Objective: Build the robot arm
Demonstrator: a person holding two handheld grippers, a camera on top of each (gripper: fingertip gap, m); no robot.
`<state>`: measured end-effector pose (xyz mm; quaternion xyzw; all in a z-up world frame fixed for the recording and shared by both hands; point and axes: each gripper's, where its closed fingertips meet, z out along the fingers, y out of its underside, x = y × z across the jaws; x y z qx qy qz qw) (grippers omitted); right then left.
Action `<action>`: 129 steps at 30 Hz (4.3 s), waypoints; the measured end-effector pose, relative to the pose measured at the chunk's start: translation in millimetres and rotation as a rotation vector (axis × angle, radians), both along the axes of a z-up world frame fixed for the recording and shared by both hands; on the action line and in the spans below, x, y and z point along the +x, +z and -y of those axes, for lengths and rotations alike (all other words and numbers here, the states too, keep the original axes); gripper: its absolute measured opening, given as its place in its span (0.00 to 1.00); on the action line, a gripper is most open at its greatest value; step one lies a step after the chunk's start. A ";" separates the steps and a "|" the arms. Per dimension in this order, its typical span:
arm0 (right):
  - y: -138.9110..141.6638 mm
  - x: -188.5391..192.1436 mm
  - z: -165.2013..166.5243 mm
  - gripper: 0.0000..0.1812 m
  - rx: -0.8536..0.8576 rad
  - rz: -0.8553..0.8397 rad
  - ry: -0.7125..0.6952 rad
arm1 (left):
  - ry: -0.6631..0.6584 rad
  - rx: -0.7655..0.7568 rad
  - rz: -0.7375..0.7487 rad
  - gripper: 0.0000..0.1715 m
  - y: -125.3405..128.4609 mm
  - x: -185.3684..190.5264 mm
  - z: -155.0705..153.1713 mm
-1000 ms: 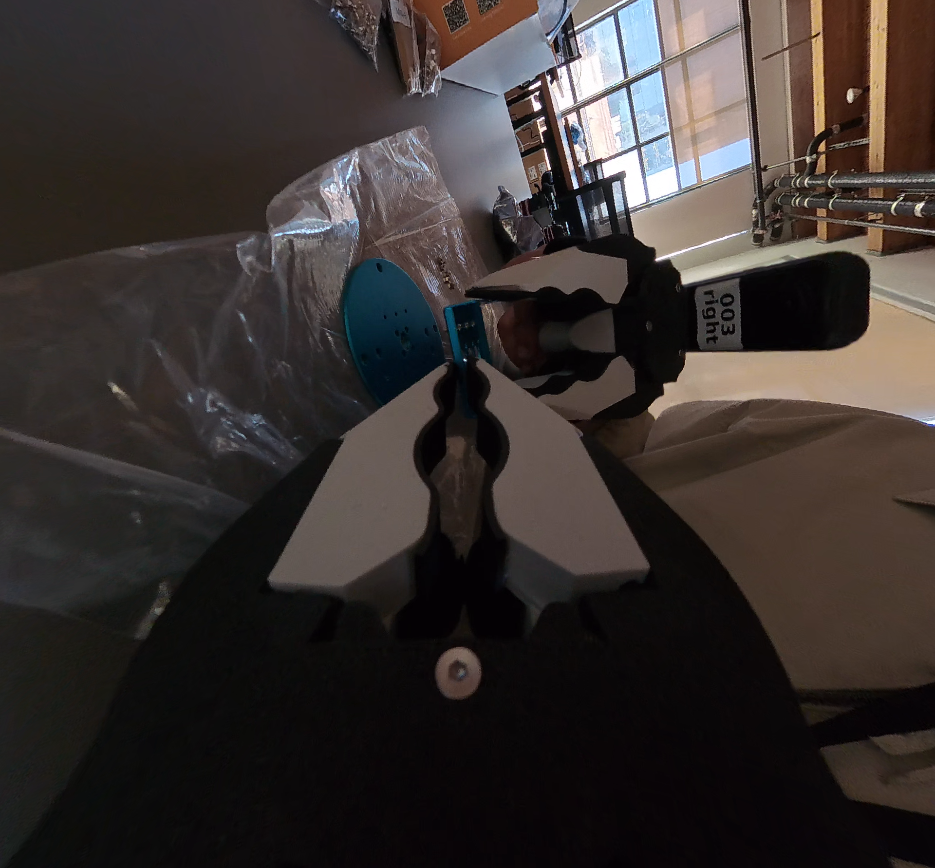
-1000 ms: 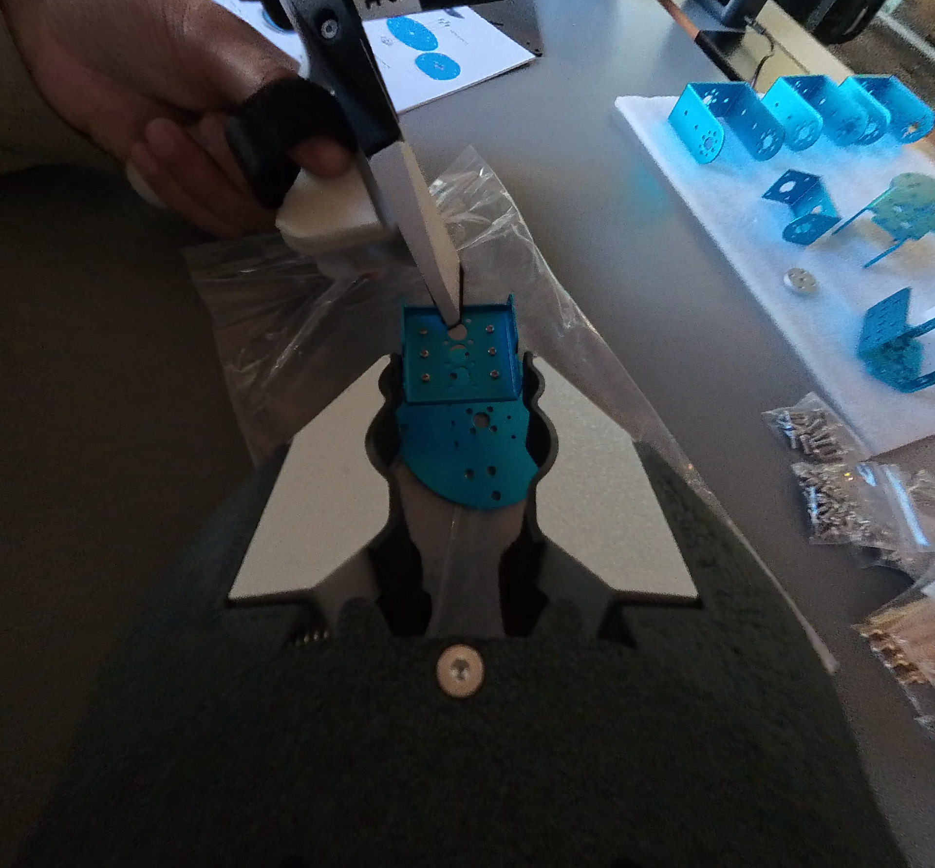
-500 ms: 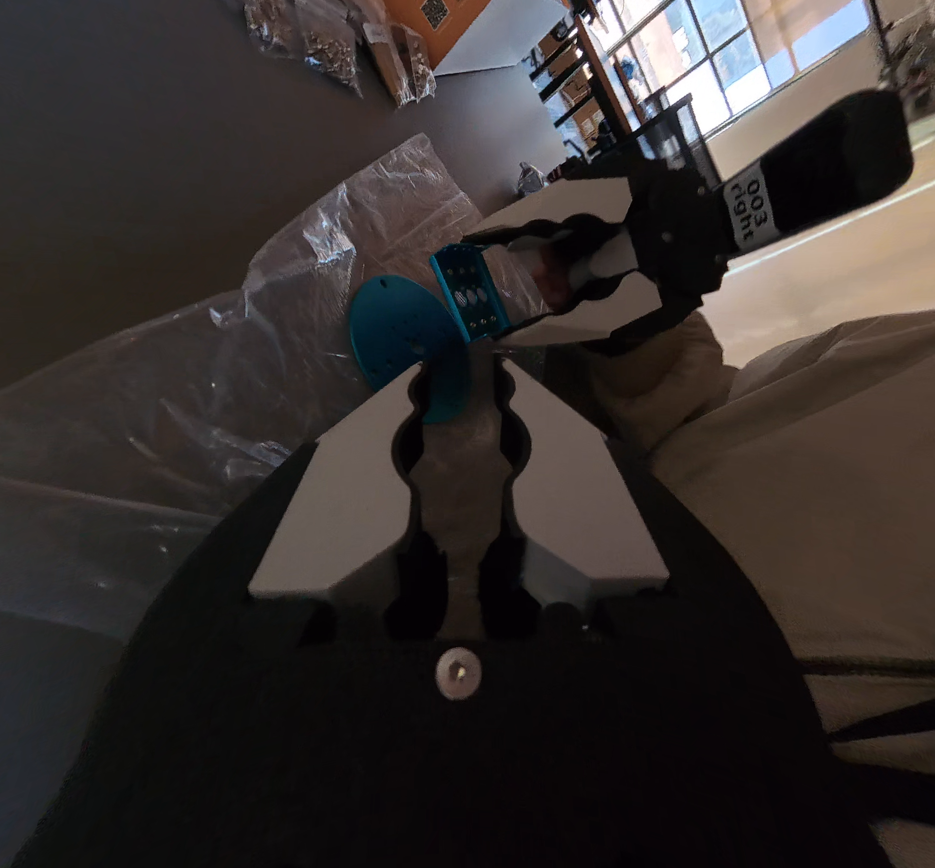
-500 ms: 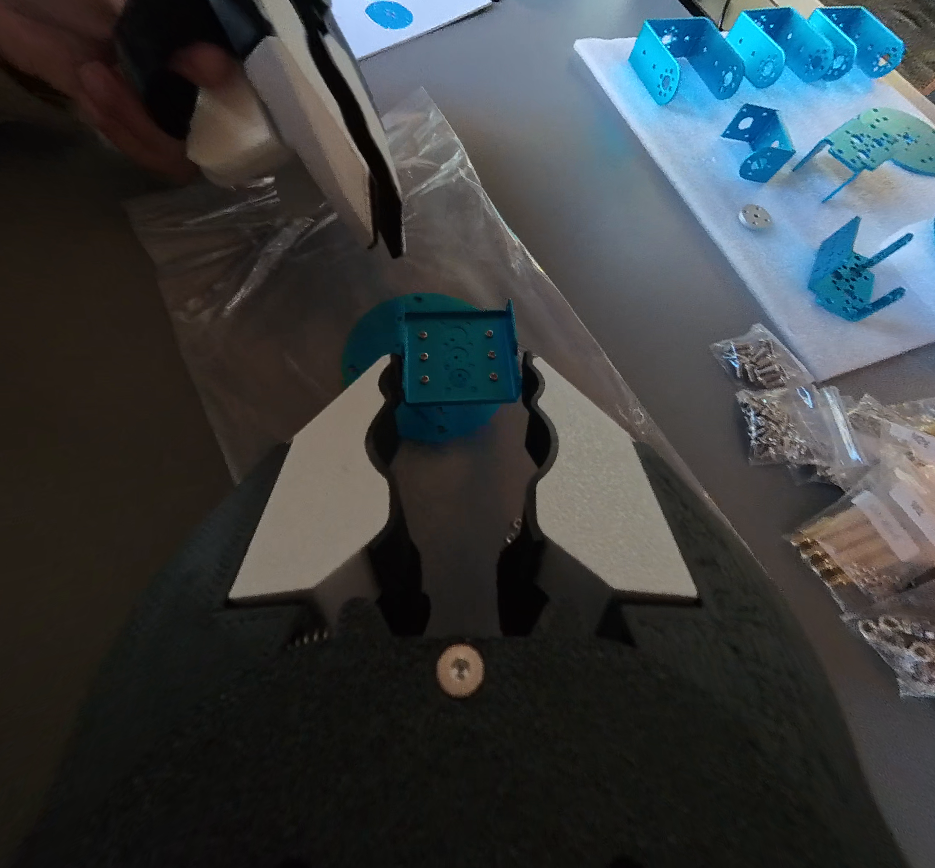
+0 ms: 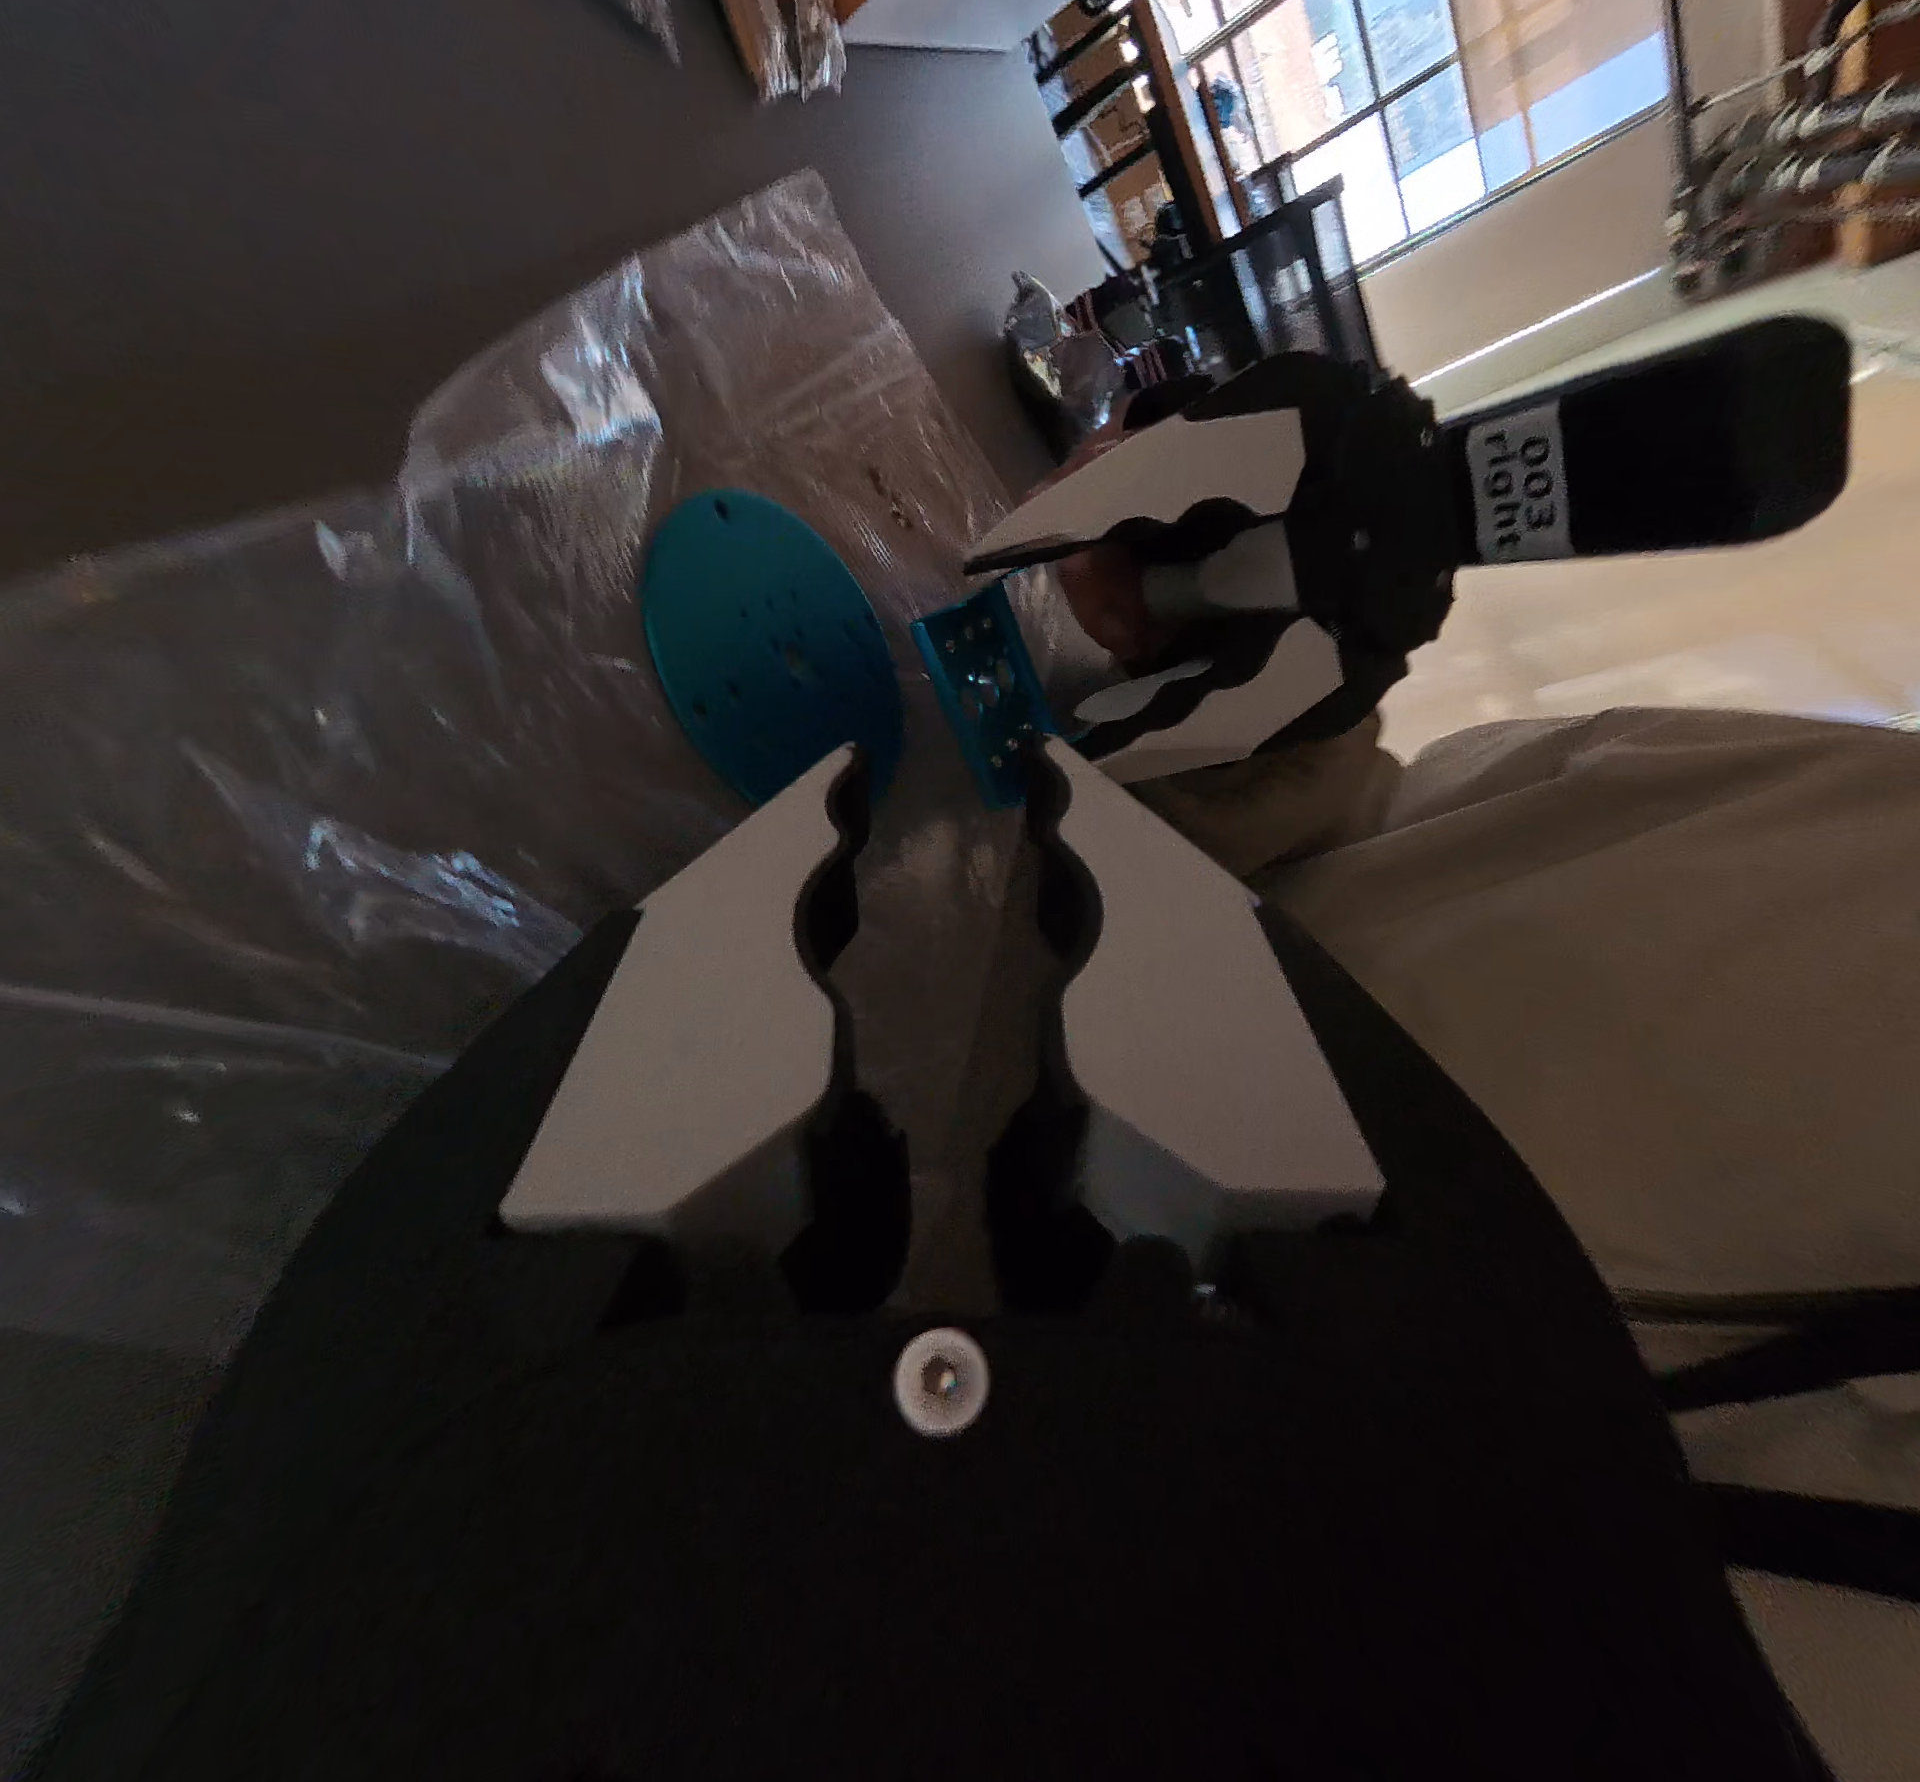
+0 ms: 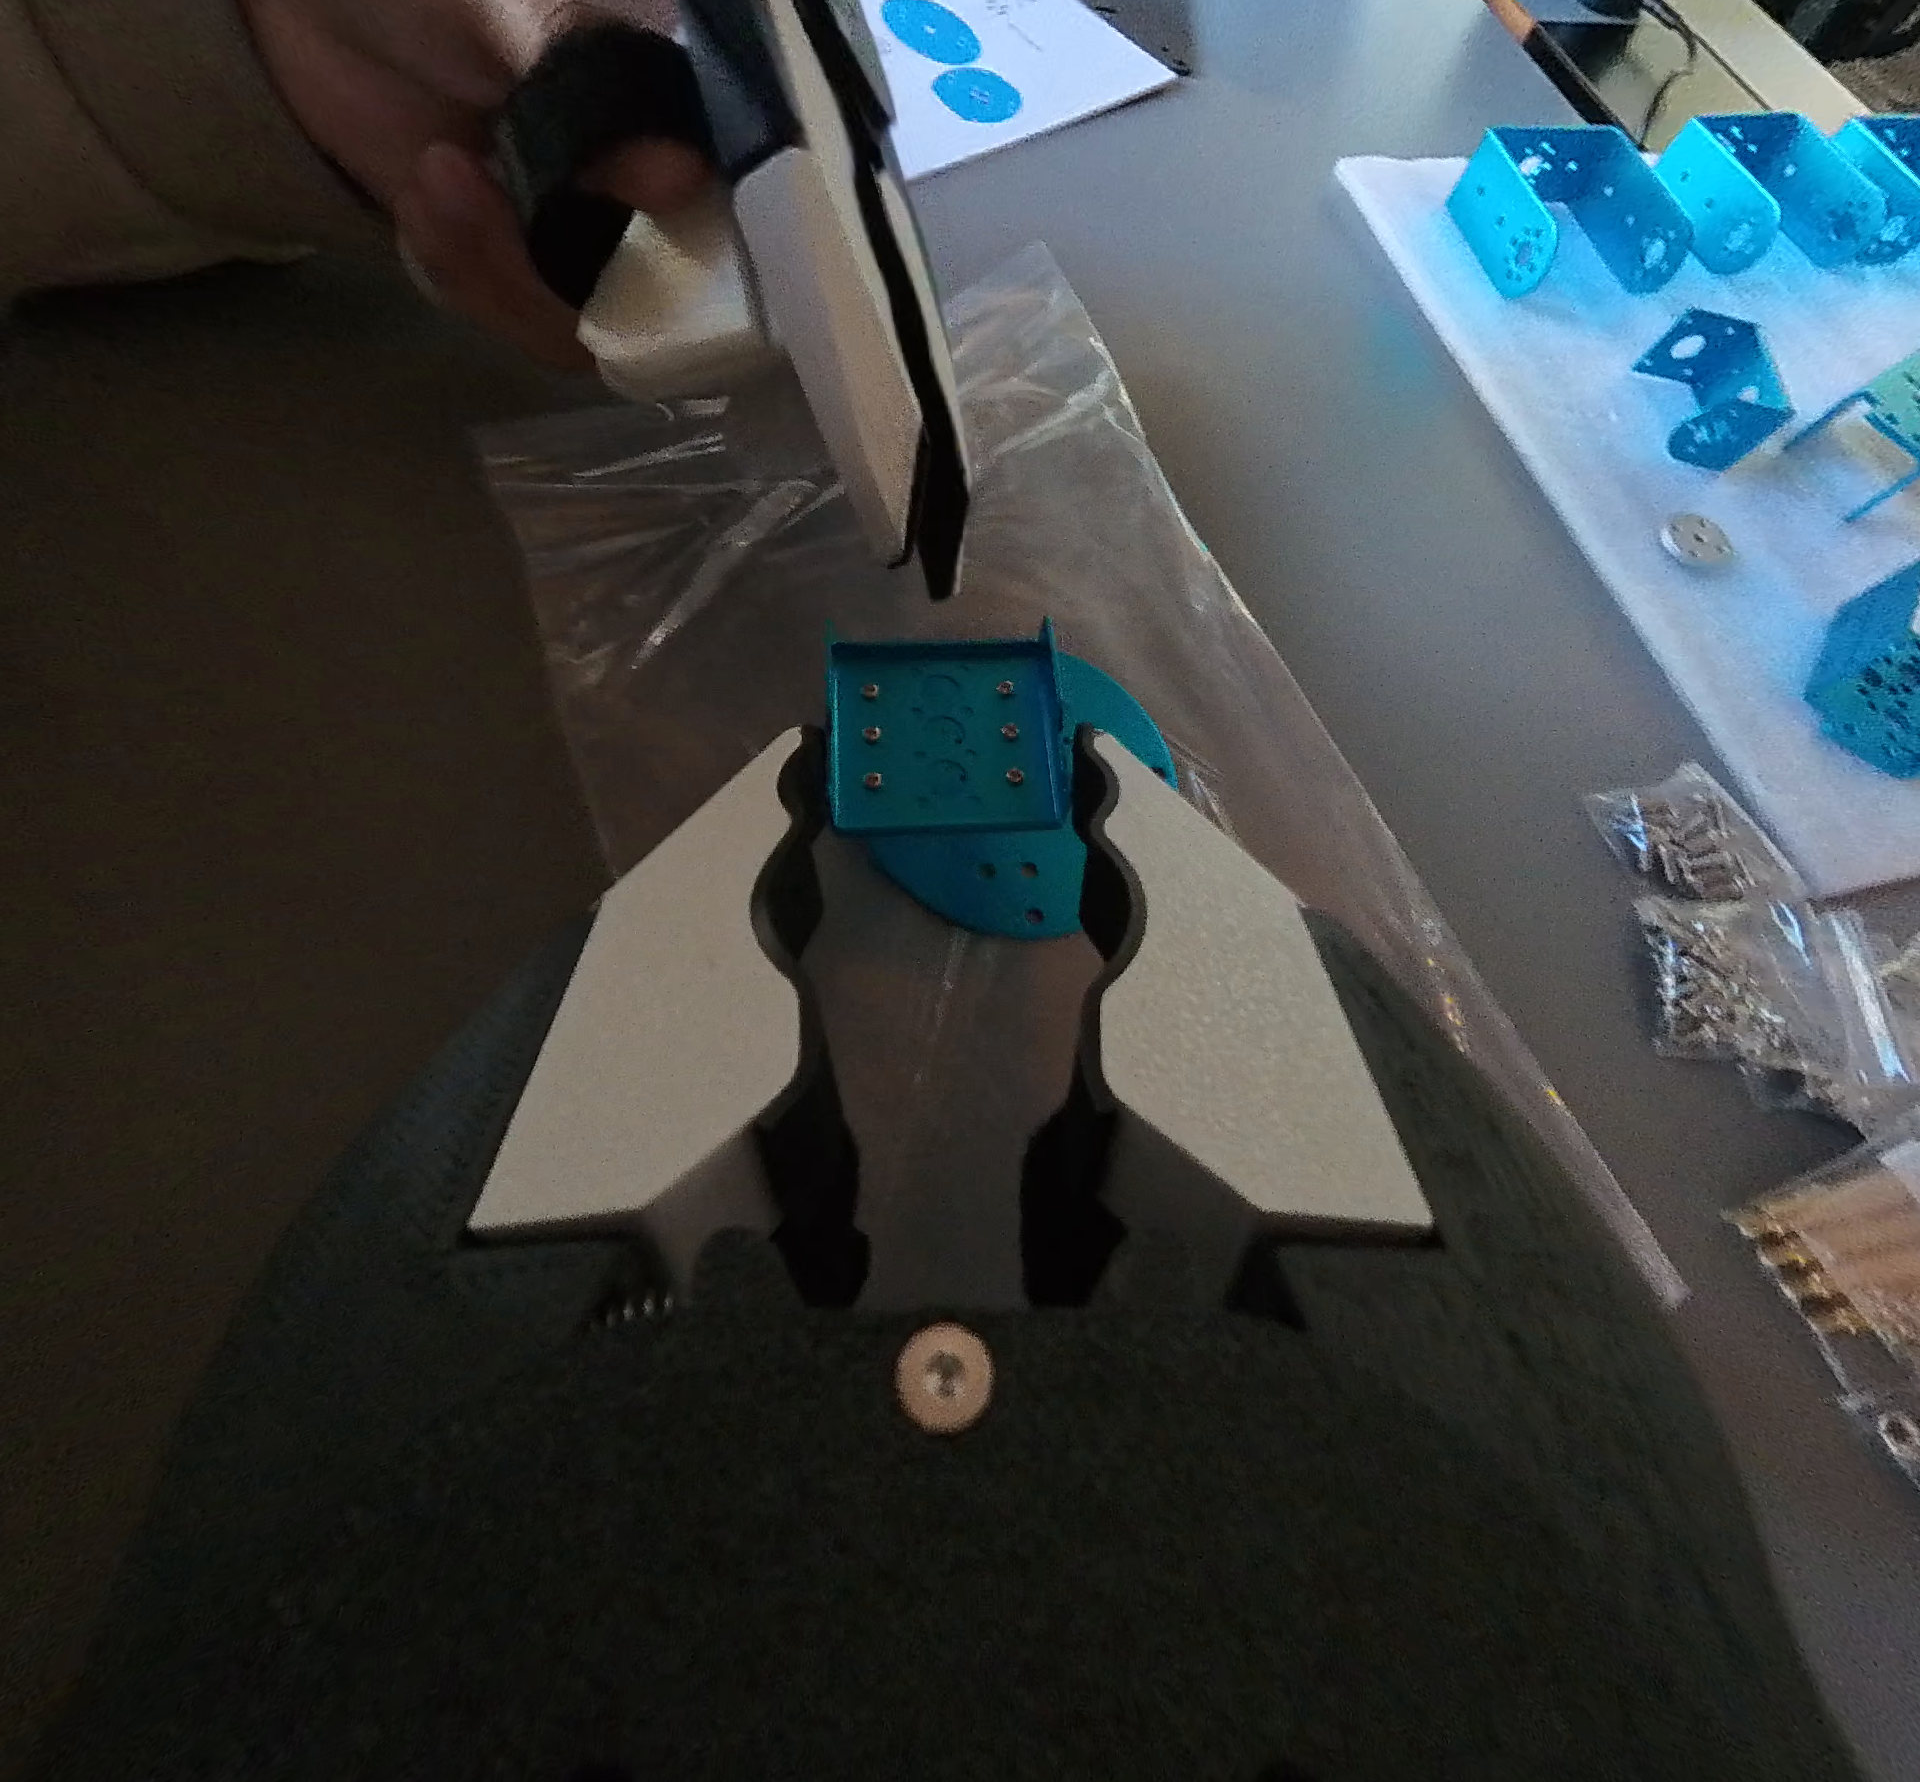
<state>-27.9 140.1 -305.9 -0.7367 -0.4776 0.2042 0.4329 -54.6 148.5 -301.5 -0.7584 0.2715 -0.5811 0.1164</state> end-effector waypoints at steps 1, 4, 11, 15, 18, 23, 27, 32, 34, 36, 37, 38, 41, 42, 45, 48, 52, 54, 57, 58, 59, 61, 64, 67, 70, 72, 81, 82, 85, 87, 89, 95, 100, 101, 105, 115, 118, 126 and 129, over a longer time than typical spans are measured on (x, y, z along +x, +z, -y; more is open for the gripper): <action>0.4 -3.7 1.6 0.26 0.008 0.003 0.007 | -0.006 -0.065 0.015 0.17 0.5 -0.4 3.6; 4.0 -13.4 7.2 0.26 0.040 0.004 0.029 | 0.004 -0.215 0.075 0.15 4.6 -1.5 10.7; 8.6 -26.6 15.9 0.25 0.082 0.013 0.057 | 0.012 -0.298 0.108 0.01 5.2 0.1 22.8; 5.2 -28.0 13.8 0.26 0.046 -0.005 0.027 | 0.049 -0.321 0.115 0.01 4.0 -1.5 19.7; 12.7 -25.6 11.1 0.28 0.037 -0.083 -0.014 | 0.070 -0.345 0.125 0.01 3.2 -2.6 15.6; 28.5 -2.0 2.1 0.27 -0.277 -0.394 -0.106 | 0.112 -0.302 0.131 0.01 8.0 -8.6 4.9; 31.7 -7.6 7.1 0.22 -0.789 -0.680 -0.036 | 0.114 -0.305 0.175 0.01 18.9 -2.2 5.1; 30.1 -9.0 9.4 0.08 -0.974 -0.814 -0.031 | 0.100 -0.312 0.183 0.01 24.0 12.0 8.9; 27.4 -5.1 8.2 0.02 -1.008 -0.837 -0.048 | 0.092 -0.320 0.181 0.01 24.4 16.6 9.9; 25.4 -1.0 5.9 0.01 -1.027 -0.857 -0.074 | 0.098 -0.294 0.165 0.01 22.3 20.5 8.5; 24.8 0.8 5.7 0.01 -1.045 -0.869 -0.080 | 0.090 -0.269 0.161 0.01 22.5 22.2 8.7; 24.5 3.0 4.9 0.01 -1.058 -0.885 -0.087 | 0.073 -0.241 0.153 0.02 22.8 23.3 9.7; 22.3 13.9 2.2 0.01 -1.065 -0.893 -0.119 | 0.024 -0.067 0.083 0.22 16.8 20.0 8.3; 20.9 19.0 0.6 0.01 -1.053 -0.888 -0.138 | 0.003 -0.004 0.066 0.24 16.6 17.1 7.0; 18.0 32.7 -3.0 0.01 -1.034 -0.890 -0.183 | -0.042 0.271 -0.049 0.31 9.1 7.3 -8.0; 15.6 42.7 -5.5 0.01 -1.000 -0.873 -0.219 | -0.155 0.487 -0.212 0.32 -3.4 4.2 -18.4; 11.7 50.3 -5.4 0.01 -0.965 -0.839 -0.253 | -0.315 0.598 -0.342 0.33 -20.9 15.0 -14.4; 5.1 52.2 -4.4 0.01 -0.941 -0.788 -0.278 | -0.368 0.615 -0.357 0.39 -27.5 19.6 -10.2; 2.8 50.7 -3.4 0.01 -0.944 -0.776 -0.276 | -0.375 0.766 -0.393 0.52 -35.2 20.2 -19.2; 2.2 50.4 -3.6 0.01 -0.949 -0.778 -0.275 | -0.385 0.802 -0.400 0.54 -37.0 20.0 -19.3; 2.0 50.3 -3.7 0.01 -0.955 -0.781 -0.273 | -0.398 0.821 -0.400 0.56 -38.8 20.5 -17.2; 2.2 51.0 -4.2 0.01 -0.957 -0.787 -0.275 | -0.428 0.828 -0.396 0.57 -43.3 21.9 -10.9; 1.8 51.1 -4.3 0.01 -0.956 -0.785 -0.278 | -0.426 0.877 -0.402 0.57 -47.4 23.4 -10.5; 0.9 50.8 -4.6 0.01 -0.960 -0.783 -0.280 | -0.423 0.897 -0.388 0.55 -47.6 25.4 -8.3; -1.1 49.7 -4.4 0.01 -0.962 -0.772 -0.283 | -0.416 0.910 -0.349 0.44 -45.7 26.8 -5.1; -1.9 49.4 -4.8 0.01 -0.967 -0.772 -0.284 | -0.404 0.910 -0.339 0.43 -45.4 27.2 -4.5; -8.1 47.9 -4.0 0.01 -0.952 -0.703 -0.306 | -0.333 0.856 -0.353 0.39 -32.3 25.1 -10.6; -8.4 48.5 -4.3 0.01 -0.950 -0.703 -0.309 | -0.324 0.812 -0.325 0.39 -25.7 27.0 -10.0; -10.6 48.1 -2.5 0.01 -0.952 -0.691 -0.307 | -0.347 0.732 -0.283 0.38 -11.9 31.1 -6.6; -13.0 46.7 -0.7 0.01 -0.949 -0.668 -0.306 | -0.396 0.688 -0.332 0.38 -18.7 31.8 -9.4; -15.3 46.2 -0.8 0.01 -0.939 -0.648 -0.315 | -0.458 0.599 -0.400 0.39 -31.4 29.5 -11.6; -16.8 45.5 0.2 0.01 -0.917 -0.629 -0.317 | -0.525 0.613 -0.431 0.41 -31.0 33.7 -10.9; -17.1 45.3 0.6 0.01 -0.919 -0.627 -0.313 | -0.585 0.764 -0.481 0.54 -42.5 38.3 -3.8; -17.4 45.2 1.0 0.01 -0.917 -0.622 -0.313 | -0.597 0.791 -0.483 0.57 -44.0 39.6 -1.5; -18.2 45.1 0.7 0.01 -0.912 -0.616 -0.319 | -0.620 0.902 -0.498 0.58 -50.2 41.7 2.7; -17.4 46.1 0.1 0.01 -0.917 -0.627 -0.319 | -0.584 0.948 -0.447 0.27 -44.5 44.7 8.9; -16.0 46.9 -0.5 0.01 -0.924 -0.643 -0.316 | -0.567 0.926 -0.445 0.26 -43.9 43.5 7.9; -16.1 47.1 0.1 0.01 -0.925 -0.641 -0.312 | -0.577 0.773 -0.335 0.33 -14.3 43.2 -5.3; -16.1 47.0 0.4 0.01 -0.925 -0.638 -0.311 | -0.654 0.780 -0.306 0.36 -15.5 48.2 -6.7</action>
